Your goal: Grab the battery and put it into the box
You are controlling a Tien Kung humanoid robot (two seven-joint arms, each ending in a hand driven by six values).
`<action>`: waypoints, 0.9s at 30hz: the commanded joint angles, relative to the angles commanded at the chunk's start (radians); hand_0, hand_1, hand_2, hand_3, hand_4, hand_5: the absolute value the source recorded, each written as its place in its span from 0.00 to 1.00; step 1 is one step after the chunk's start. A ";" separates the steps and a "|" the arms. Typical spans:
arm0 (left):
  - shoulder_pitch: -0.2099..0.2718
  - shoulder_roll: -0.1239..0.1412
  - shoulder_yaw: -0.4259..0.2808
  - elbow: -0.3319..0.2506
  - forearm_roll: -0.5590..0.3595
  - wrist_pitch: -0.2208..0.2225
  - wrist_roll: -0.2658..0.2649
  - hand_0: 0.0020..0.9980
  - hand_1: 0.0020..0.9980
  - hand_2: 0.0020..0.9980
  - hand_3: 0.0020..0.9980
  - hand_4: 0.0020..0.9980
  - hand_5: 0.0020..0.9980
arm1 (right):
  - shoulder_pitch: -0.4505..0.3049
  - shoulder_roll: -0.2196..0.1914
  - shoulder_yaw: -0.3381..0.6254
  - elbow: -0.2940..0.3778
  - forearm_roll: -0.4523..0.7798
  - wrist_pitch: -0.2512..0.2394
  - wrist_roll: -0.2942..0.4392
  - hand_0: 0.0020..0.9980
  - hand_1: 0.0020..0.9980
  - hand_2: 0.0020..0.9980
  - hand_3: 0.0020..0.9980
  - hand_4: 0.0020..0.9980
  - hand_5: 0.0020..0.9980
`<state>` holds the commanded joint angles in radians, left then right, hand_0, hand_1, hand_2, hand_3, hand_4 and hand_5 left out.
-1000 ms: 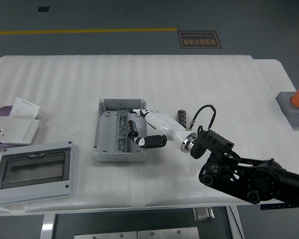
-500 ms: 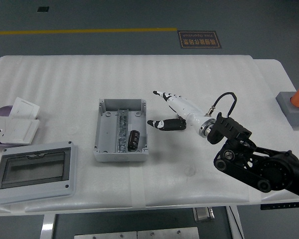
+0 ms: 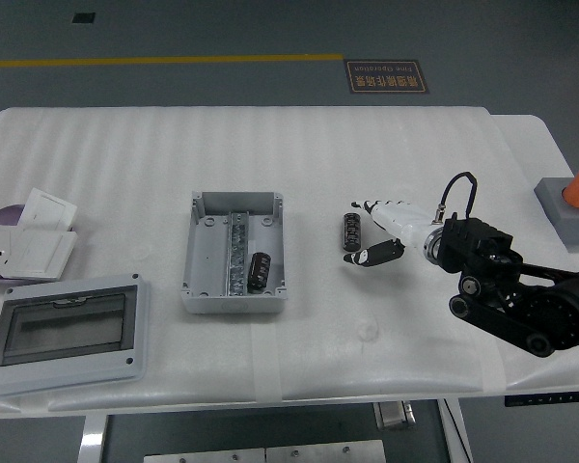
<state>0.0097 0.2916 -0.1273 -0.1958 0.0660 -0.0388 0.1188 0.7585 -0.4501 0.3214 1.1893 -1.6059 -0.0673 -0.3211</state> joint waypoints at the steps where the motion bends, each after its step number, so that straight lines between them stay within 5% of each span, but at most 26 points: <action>1: 0.000 0.000 0.000 0.000 0.000 0.000 0.000 0.62 0.65 0.51 0.55 0.58 0.38 | 0.005 0.002 -0.005 -0.007 0.003 -0.002 0.002 1.00 0.99 1.00 1.00 0.89 0.56; 14: -0.005 0.005 -0.003 -0.001 0.008 0.000 0.000 0.62 0.65 0.51 0.55 0.54 0.37 | 0.046 0.030 -0.076 -0.077 0.031 -0.048 0.029 1.00 0.90 0.95 1.00 0.88 0.55; 15: -0.006 0.005 -0.003 -0.001 0.009 0.000 0.000 0.62 0.65 0.51 0.55 0.54 0.37 | 0.046 0.032 -0.079 -0.078 0.031 -0.047 0.030 0.91 0.72 0.76 0.96 0.74 0.40; 27: -0.006 0.005 -0.007 -0.001 0.012 -0.001 -0.001 0.62 0.65 0.51 0.55 0.54 0.37 | 0.046 0.041 -0.101 -0.085 0.027 -0.071 0.042 0.81 0.65 0.67 0.92 0.68 0.37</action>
<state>0.0036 0.2964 -0.1340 -0.1973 0.0775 -0.0394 0.1179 0.8046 -0.4094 0.2207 1.1044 -1.5786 -0.1386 -0.2788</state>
